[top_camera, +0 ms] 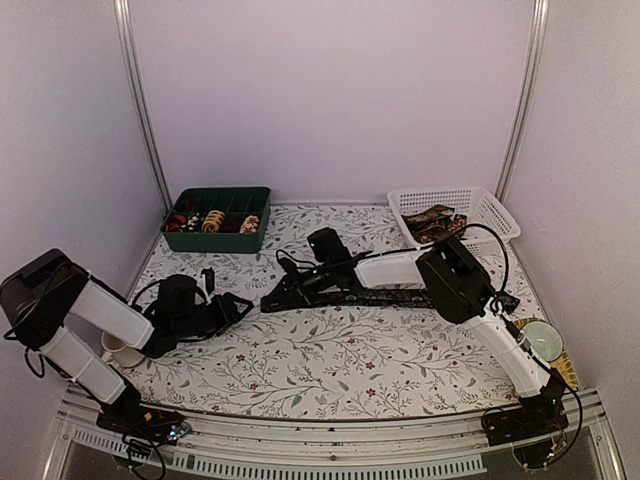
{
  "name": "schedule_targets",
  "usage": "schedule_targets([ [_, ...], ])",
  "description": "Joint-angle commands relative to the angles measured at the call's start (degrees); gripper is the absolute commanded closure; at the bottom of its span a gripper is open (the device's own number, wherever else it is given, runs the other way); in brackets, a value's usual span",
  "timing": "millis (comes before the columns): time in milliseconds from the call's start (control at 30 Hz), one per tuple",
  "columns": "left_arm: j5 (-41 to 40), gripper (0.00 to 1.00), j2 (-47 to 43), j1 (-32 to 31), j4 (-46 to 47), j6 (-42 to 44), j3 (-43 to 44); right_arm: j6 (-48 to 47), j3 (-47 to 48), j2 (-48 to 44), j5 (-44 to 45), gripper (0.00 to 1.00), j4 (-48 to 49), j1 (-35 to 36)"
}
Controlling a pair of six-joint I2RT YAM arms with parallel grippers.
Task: Roll the ties
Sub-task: Roll the tie at the center of the board.
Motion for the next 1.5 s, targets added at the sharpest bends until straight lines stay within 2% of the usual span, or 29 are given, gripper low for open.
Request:
schedule_targets([
  [0,2.5,0.42,1.1,0.6,8.0,0.3,-1.2,0.1,-0.5,4.5,-4.4,0.98,1.9,-0.4],
  [200,5.0,0.41,6.1,1.2,21.0,0.4,-3.6,0.0,0.2,2.2,-8.9,0.98,4.6,-0.3],
  [633,10.9,0.42,30.0,2.7,61.7,-10.6,-7.1,2.0,-1.2,0.8,-12.9,0.99,9.3,0.0],
  [1067,14.1,0.41,32.4,2.5,62.4,-11.4,-4.0,4.7,-2.0,1.0,-14.8,1.00,13.8,0.7],
  [1400,15.8,0.39,31.0,2.5,62.4,-12.5,-3.1,8.0,-0.2,4.8,-16.5,1.00,17.5,1.8],
  [1467,16.3,0.43,31.0,2.5,62.4,-13.0,-2.7,8.8,0.5,5.6,-16.8,1.00,18.2,2.1],
])
